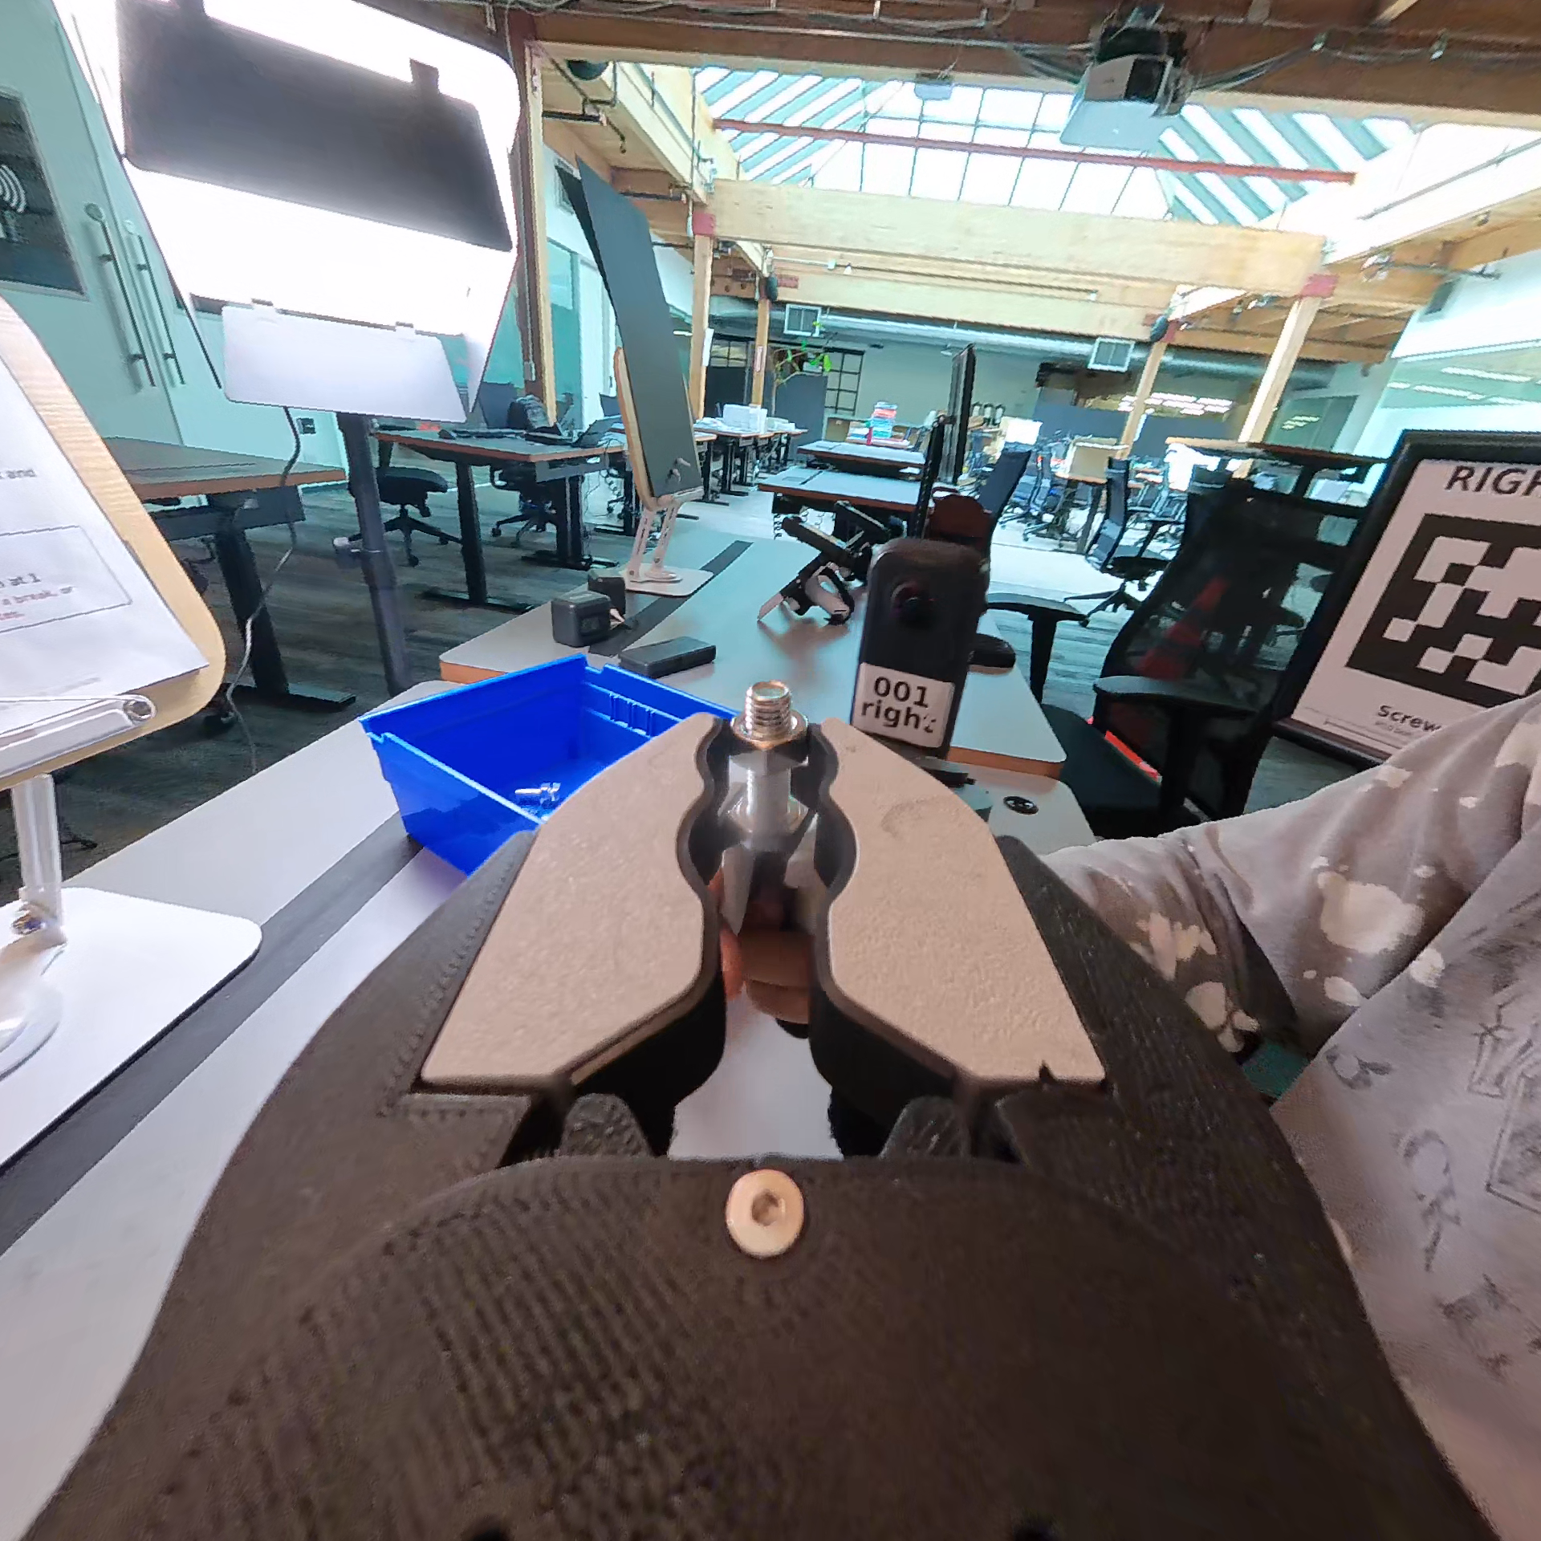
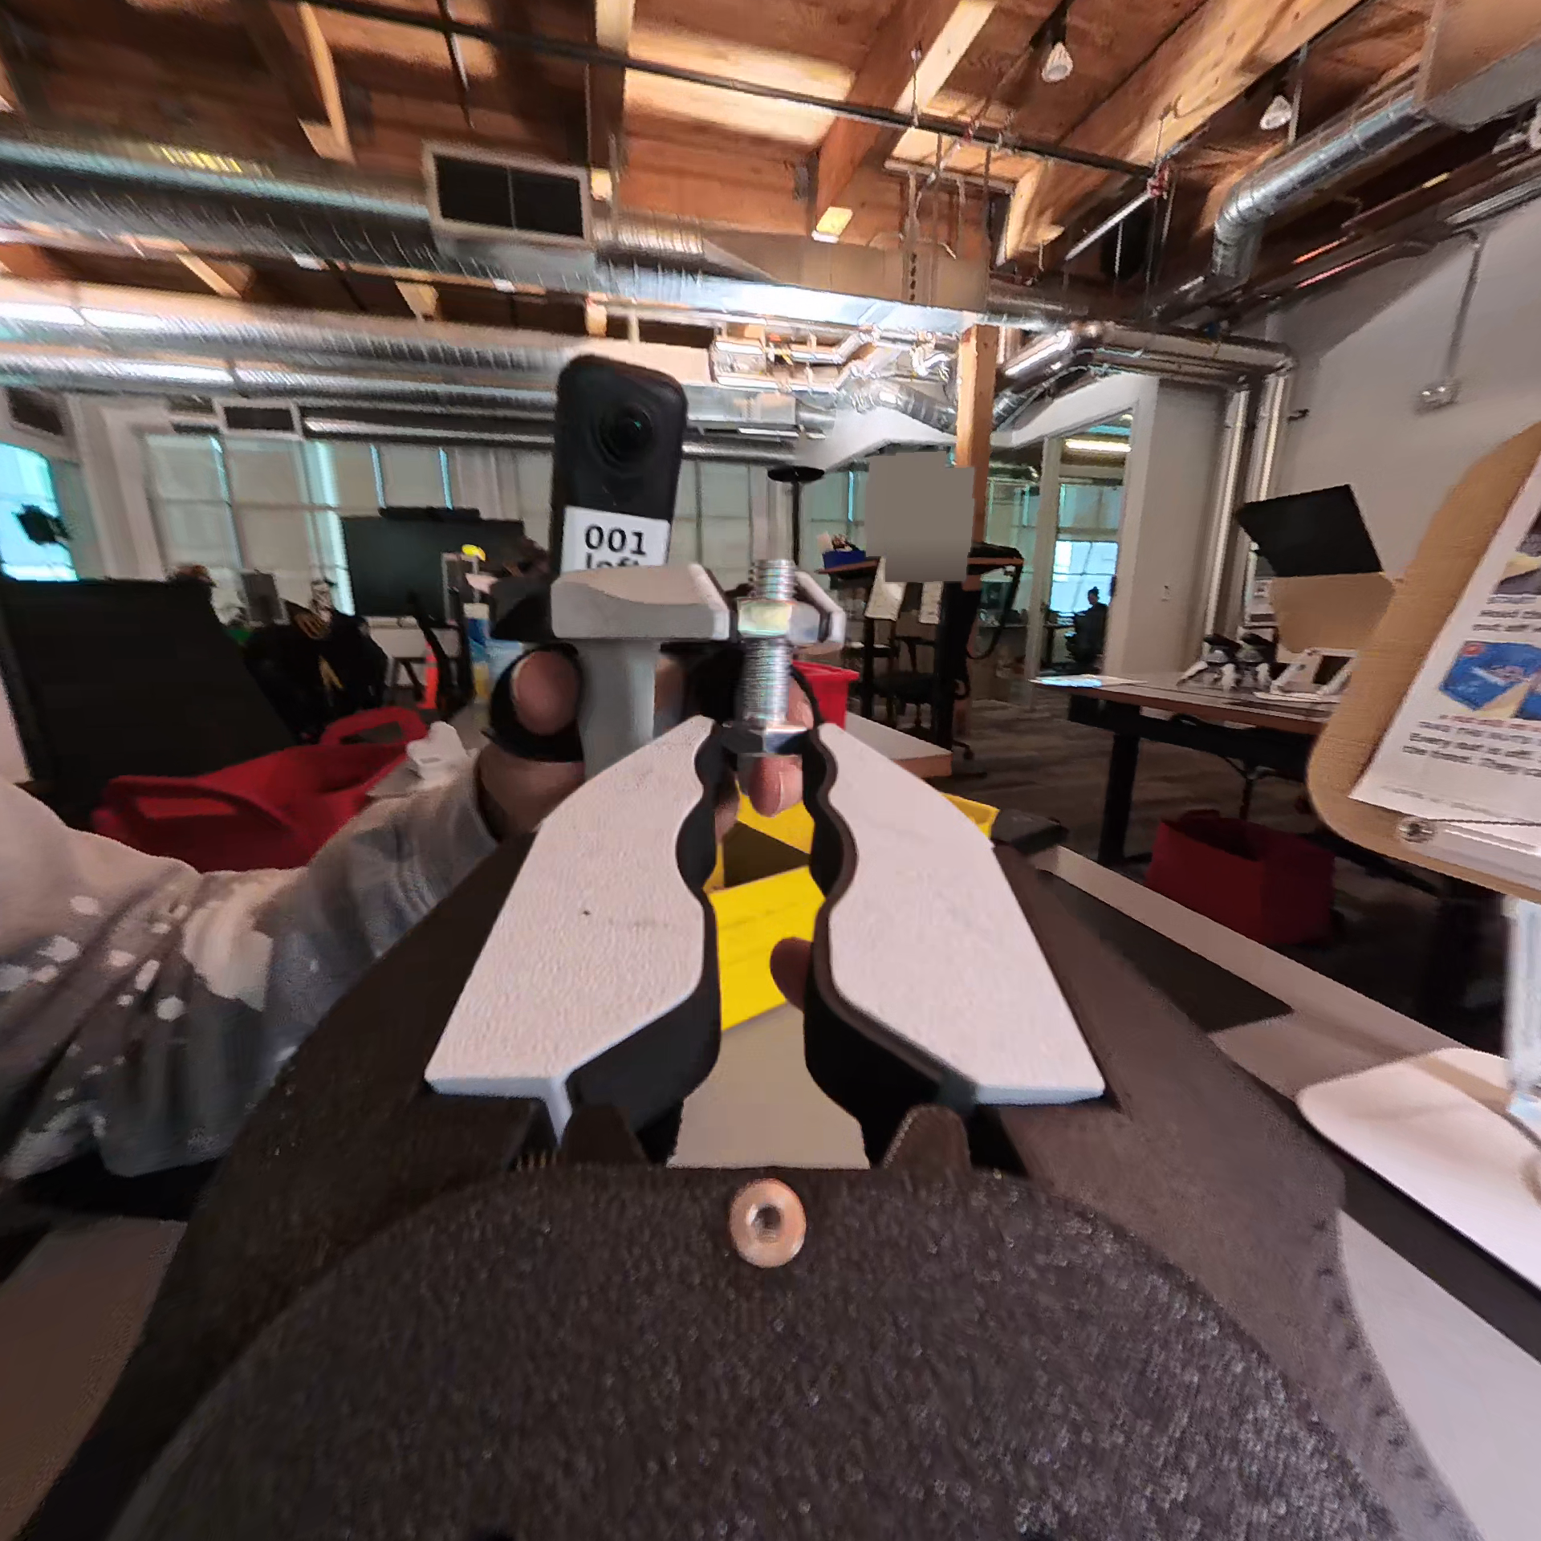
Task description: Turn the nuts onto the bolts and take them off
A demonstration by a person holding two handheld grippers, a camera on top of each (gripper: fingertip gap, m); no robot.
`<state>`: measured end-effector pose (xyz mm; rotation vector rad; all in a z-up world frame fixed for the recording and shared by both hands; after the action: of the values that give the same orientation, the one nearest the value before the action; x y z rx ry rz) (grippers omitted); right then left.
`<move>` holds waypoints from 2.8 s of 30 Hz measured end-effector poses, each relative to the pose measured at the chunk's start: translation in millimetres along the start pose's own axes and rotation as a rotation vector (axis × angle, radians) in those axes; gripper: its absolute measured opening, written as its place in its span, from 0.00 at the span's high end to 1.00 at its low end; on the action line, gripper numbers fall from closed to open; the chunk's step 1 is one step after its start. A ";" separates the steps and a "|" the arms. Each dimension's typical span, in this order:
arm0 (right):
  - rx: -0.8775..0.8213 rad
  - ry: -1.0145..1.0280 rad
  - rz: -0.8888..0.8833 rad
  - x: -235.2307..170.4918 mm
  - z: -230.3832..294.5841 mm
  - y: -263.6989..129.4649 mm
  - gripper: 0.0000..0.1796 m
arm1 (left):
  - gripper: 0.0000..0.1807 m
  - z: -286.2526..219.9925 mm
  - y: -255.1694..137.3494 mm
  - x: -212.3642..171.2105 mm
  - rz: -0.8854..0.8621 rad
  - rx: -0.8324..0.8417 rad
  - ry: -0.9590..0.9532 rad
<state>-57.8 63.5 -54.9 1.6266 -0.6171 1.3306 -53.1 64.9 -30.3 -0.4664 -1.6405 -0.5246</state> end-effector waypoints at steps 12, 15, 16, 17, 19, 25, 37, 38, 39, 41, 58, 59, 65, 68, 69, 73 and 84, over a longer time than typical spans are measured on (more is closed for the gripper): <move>0.140 0.146 -0.177 18.6 8.9 -9.5 0.90 | 0.89 7.4 -7.8 4.7 -0.029 -0.024 -0.074; 0.146 0.166 -0.217 28.9 6.1 -14.4 0.90 | 0.91 15.2 -11.3 1.5 -0.016 0.033 -0.018; 0.137 0.161 -0.213 28.8 5.0 -14.6 0.90 | 0.90 11.7 -11.0 4.2 -0.033 0.003 -0.043; 0.129 0.157 -0.207 27.7 4.0 -14.4 0.90 | 0.90 7.5 -10.3 6.8 -0.052 -0.027 -0.060; 0.117 0.152 -0.191 23.2 2.8 -12.5 0.90 | 0.88 1.3 -6.7 5.8 -0.053 -0.052 -0.056; 0.119 0.146 -0.175 19.1 6.6 -8.2 0.90 | 0.91 1.2 -3.2 4.5 -0.057 -0.039 -0.055; 0.119 0.149 -0.172 18.8 8.9 -6.5 0.90 | 0.84 -3.0 -1.8 6.5 -0.068 -0.067 -0.079; 0.134 0.157 -0.190 21.5 10.2 -7.9 0.90 | 0.88 1.6 -3.7 7.0 -0.069 -0.046 -0.091; 0.167 0.170 -0.202 24.7 13.5 -9.3 0.90 | 0.96 16.8 -6.0 3.7 -0.048 0.049 -0.096; 0.190 0.160 -0.208 29.0 18.1 -9.7 0.90 | 0.95 33.0 -10.6 -2.3 -0.009 0.151 -0.053; 0.188 0.184 -0.241 31.9 16.6 -11.6 0.90 | 0.90 6.1 -8.8 12.1 -0.074 -0.007 -0.093; 0.179 0.184 -0.234 29.9 15.1 -11.2 0.90 | 0.88 0.4 -7.6 12.5 -0.074 -0.034 -0.085; 0.149 0.177 -0.213 24.4 13.4 -8.0 0.90 | 0.85 -8.9 -0.7 8.8 -0.052 -0.065 -0.079; 0.192 0.179 -0.236 32.2 17.8 -11.4 0.90 | 0.95 22.3 -7.2 -1.2 0.014 0.120 -0.055; 0.193 0.169 -0.235 33.2 18.7 -11.4 0.90 | 0.94 22.1 -8.2 -1.3 0.015 0.112 -0.050; 0.172 0.178 -0.225 29.9 14.0 -11.2 0.90 | 0.90 9.7 -6.3 3.8 -0.010 0.040 -0.062; 0.072 0.096 -0.088 10.6 1.0 -6.2 0.90 | 0.92 -3.2 -0.1 -2.8 0.036 -0.014 -0.009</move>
<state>-49.1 67.2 -47.0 1.6185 -0.4396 1.3711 -50.3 62.9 -32.7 -0.5087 -1.6352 -0.5078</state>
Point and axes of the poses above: each gripper's, where its closed fingertips meet, y out along the fingers, x out of its top, z = x × y across the jaws, the point moved 1 cm from there along -y, back along the fingers, and after that the axes turned 1 degree about x, right-handed, at the moved point
